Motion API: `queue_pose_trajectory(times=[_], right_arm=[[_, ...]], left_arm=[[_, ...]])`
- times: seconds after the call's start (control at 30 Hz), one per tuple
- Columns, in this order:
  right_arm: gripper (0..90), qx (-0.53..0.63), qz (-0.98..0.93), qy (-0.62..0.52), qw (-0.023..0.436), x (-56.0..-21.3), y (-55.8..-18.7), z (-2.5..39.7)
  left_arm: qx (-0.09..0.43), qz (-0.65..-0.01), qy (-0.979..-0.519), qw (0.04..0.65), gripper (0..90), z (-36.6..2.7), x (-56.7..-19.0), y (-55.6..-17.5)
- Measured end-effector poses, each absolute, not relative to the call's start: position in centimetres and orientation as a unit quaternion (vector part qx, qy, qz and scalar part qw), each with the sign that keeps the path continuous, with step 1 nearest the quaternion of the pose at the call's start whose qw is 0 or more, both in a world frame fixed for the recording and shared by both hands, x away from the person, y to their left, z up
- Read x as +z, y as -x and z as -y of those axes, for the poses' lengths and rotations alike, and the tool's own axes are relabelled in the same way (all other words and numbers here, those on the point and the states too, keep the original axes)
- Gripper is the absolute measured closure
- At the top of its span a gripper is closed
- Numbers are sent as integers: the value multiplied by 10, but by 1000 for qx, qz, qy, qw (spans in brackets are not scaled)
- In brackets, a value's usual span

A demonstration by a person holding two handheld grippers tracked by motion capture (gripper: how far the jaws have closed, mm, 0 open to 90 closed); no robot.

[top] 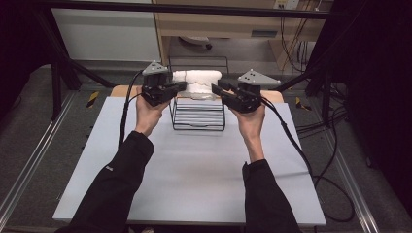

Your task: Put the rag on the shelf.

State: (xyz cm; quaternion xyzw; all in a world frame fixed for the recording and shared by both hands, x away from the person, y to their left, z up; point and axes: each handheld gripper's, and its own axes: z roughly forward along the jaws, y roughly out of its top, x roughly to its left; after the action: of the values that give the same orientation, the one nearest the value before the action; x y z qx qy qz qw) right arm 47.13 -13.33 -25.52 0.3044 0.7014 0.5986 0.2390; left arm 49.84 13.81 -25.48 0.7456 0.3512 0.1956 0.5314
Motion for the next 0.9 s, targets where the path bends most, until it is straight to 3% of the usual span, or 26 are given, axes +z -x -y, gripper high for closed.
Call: queue_pose_trajectory(times=[0.13, 0.37, 0.73, 0.9], right_arm=[[809, 581, -719, -309, 222, -261, -474, 127], [858, 545, -733, -335, 231, -277, -484, 117], [841, 542, -725, -344, 250, -277, -490, 119], [751, 556, -724, -333, 237, -272, -480, 123]], left_arm=[[198, -349, -749, 528, 896, -136, -258, -499], [201, -348, -754, 520, 896, -137, -267, -499], [201, -348, -750, 525, 887, -138, -271, -499], [205, -346, -751, 524, 847, -146, -272, -491]])
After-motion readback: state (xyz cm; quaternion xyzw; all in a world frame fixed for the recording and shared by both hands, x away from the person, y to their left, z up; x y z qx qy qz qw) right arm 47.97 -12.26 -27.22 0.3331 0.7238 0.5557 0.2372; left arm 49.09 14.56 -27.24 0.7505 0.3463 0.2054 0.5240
